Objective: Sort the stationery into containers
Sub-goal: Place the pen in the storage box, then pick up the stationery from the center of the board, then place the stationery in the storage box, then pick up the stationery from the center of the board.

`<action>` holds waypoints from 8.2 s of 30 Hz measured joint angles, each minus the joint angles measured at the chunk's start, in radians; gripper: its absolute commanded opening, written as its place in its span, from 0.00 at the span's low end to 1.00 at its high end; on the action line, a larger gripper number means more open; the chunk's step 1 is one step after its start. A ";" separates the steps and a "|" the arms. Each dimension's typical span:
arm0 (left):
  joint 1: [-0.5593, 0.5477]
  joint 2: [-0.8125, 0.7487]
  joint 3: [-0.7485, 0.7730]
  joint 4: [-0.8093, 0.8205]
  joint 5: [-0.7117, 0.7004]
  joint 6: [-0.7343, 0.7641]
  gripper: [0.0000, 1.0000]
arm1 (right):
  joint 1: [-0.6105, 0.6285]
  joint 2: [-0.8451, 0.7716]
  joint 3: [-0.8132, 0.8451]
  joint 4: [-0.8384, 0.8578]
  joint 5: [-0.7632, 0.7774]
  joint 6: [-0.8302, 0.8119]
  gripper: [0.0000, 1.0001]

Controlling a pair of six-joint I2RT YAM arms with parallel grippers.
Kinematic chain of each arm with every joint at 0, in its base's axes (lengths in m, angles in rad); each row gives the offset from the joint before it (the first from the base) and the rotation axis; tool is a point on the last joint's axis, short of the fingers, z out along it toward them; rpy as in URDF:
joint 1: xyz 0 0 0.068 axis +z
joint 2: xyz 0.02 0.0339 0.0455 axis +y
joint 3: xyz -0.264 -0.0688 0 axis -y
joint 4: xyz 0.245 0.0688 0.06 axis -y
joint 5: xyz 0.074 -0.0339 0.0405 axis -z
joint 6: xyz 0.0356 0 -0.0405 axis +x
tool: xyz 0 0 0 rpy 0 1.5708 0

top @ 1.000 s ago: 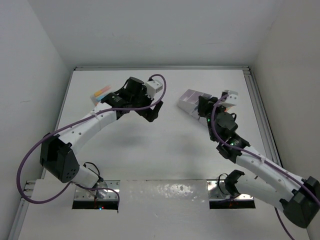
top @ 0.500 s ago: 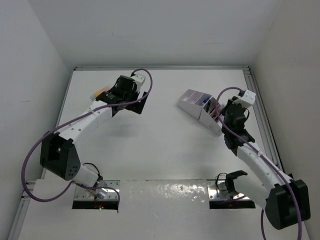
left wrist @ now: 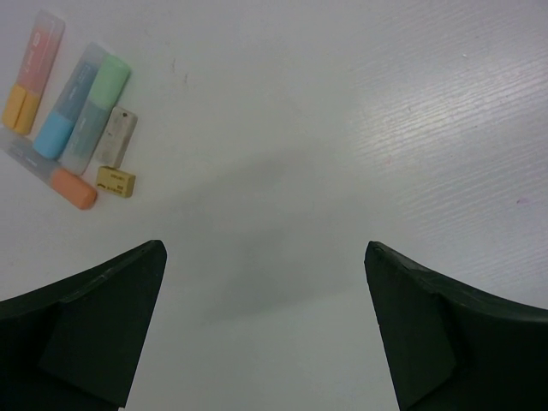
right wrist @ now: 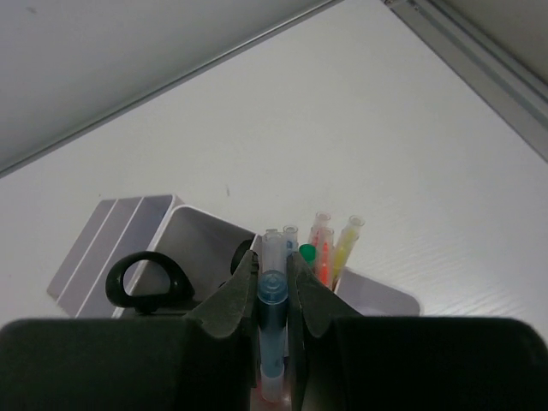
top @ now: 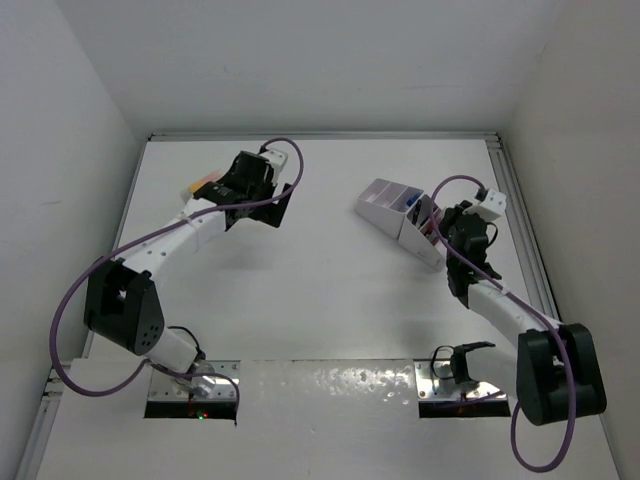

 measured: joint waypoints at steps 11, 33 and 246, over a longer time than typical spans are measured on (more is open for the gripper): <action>0.025 0.003 0.000 0.002 -0.006 -0.001 1.00 | 0.003 0.038 -0.009 0.012 -0.071 0.010 0.60; 0.372 0.186 0.247 -0.072 0.068 -0.071 0.56 | 0.187 -0.048 0.512 -0.534 -0.158 -0.163 0.19; 0.409 0.689 0.427 -0.007 0.091 0.111 0.24 | 0.433 -0.281 0.339 -0.827 0.050 -0.193 0.40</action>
